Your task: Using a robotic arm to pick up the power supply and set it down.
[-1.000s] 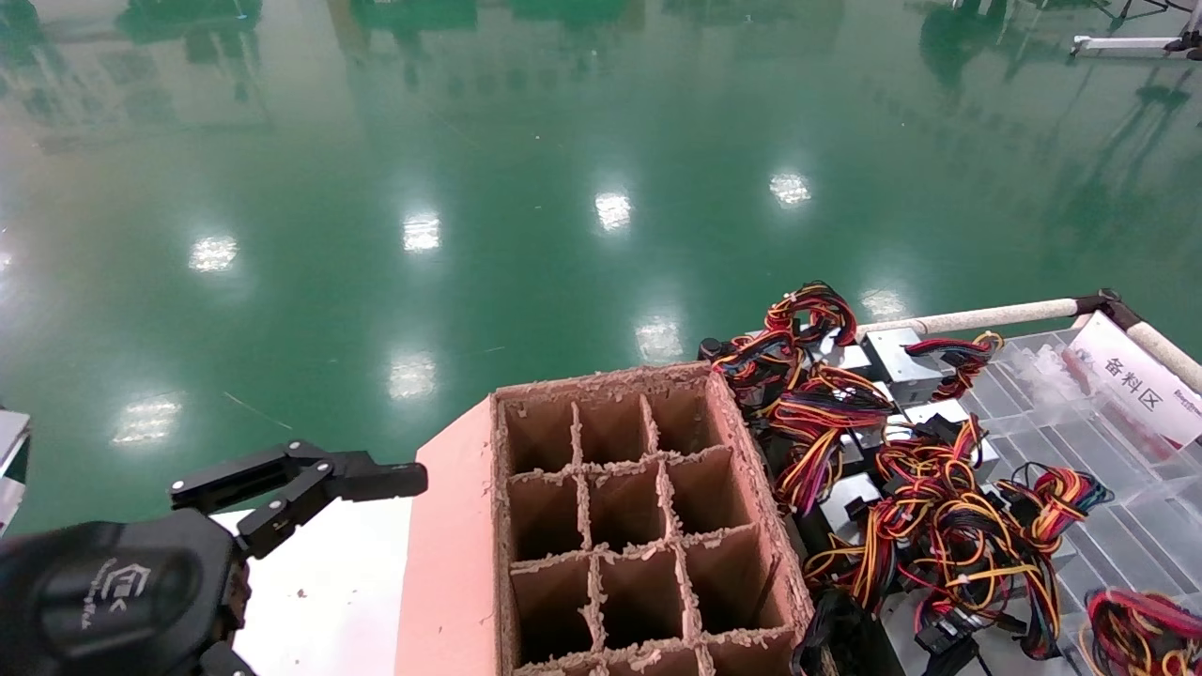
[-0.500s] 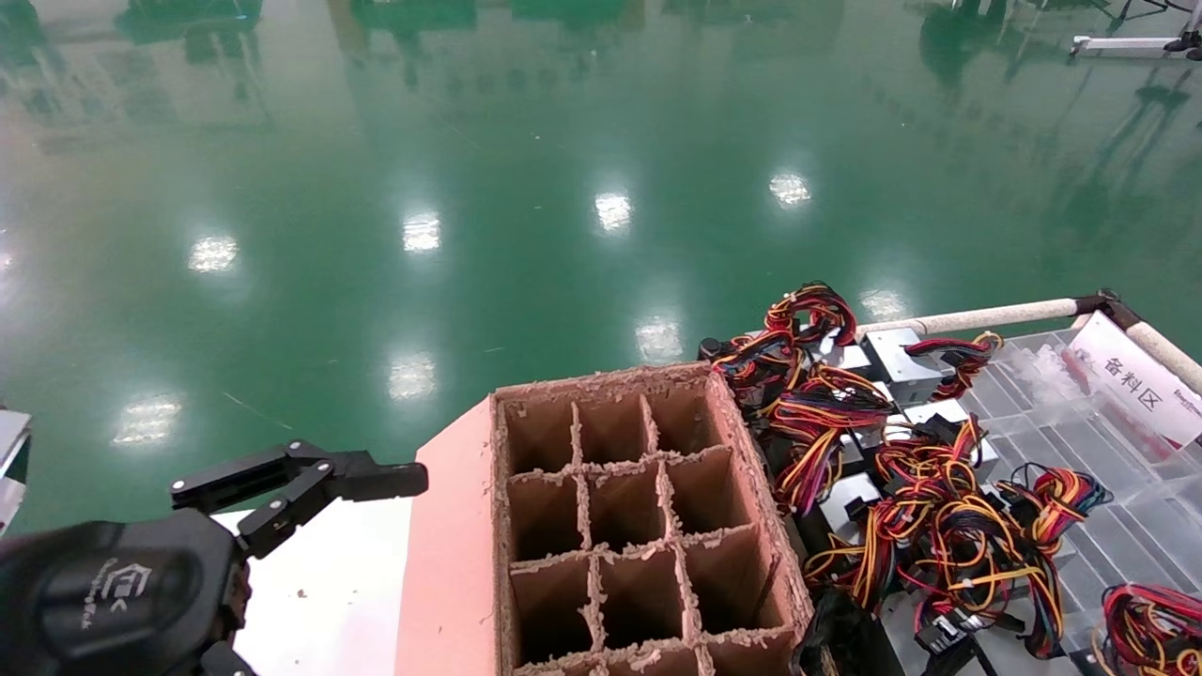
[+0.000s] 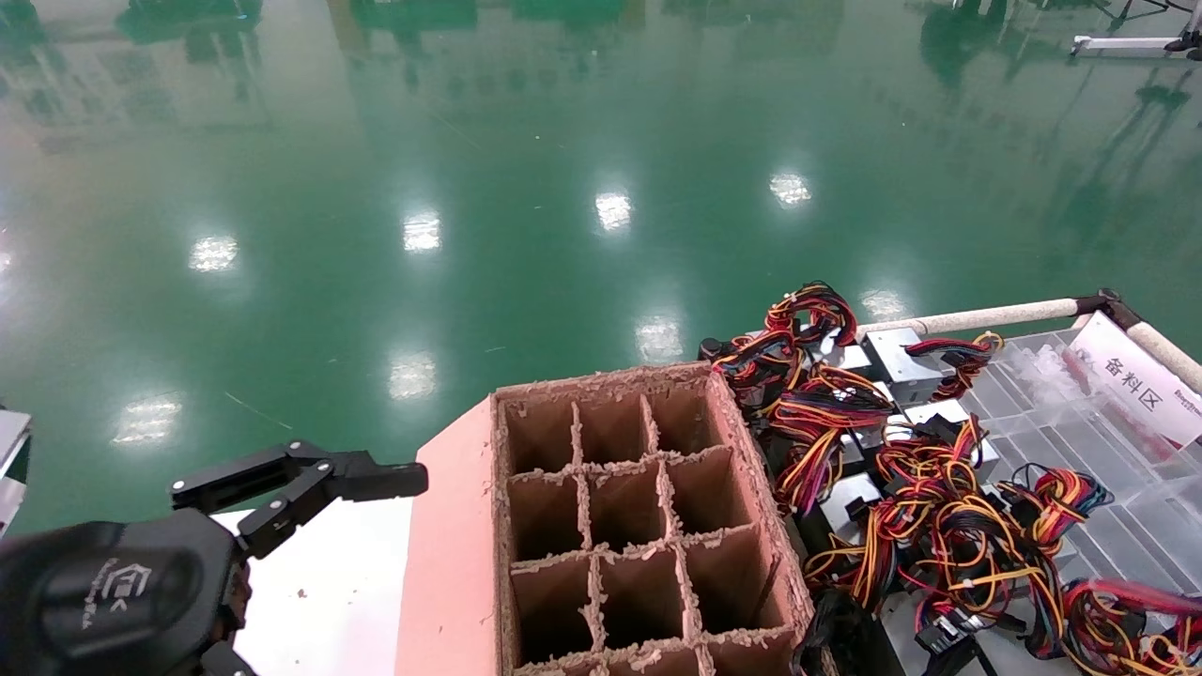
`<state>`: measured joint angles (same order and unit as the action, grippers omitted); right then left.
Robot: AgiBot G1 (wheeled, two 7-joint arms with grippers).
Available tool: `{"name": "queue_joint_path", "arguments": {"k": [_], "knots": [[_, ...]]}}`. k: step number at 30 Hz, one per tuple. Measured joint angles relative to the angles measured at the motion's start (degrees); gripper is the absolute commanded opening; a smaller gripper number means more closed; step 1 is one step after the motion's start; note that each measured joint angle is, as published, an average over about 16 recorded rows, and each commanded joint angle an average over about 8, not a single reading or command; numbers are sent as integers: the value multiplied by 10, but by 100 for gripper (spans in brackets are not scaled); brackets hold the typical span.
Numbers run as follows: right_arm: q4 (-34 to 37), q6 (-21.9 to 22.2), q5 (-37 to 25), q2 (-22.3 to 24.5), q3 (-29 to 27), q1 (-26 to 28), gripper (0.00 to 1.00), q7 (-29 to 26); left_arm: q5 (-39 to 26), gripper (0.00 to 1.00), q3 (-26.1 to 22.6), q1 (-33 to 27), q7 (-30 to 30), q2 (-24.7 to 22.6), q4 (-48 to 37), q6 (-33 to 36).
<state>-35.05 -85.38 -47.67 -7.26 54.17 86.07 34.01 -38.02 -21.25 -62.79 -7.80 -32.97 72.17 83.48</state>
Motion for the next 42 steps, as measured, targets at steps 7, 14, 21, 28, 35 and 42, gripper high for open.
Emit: {"name": "queue_joint_path", "arguments": {"k": [7,14,21,28,35,42], "knots": [[1,-17,15,-2,-2,2,100,-13,0,100,0,0,0,0,0,0],[12,-43,74,-9,-4,-4,100,-54,0,100,0,0,0,0,0,0],[14,-59,137,-24,-14,-21,100,-106,0,100,0,0,0,0,0,0],[-14,-56,155,-46,-43,-45,100,-150,0,100,0,0,0,0,0,0],[-63,-49,143,-77,-88,-72,100,-190,0,100,0,0,0,0,0,0],[-112,-42,130,-107,-132,-98,100,-229,0,100,0,0,0,0,0,0]]}}
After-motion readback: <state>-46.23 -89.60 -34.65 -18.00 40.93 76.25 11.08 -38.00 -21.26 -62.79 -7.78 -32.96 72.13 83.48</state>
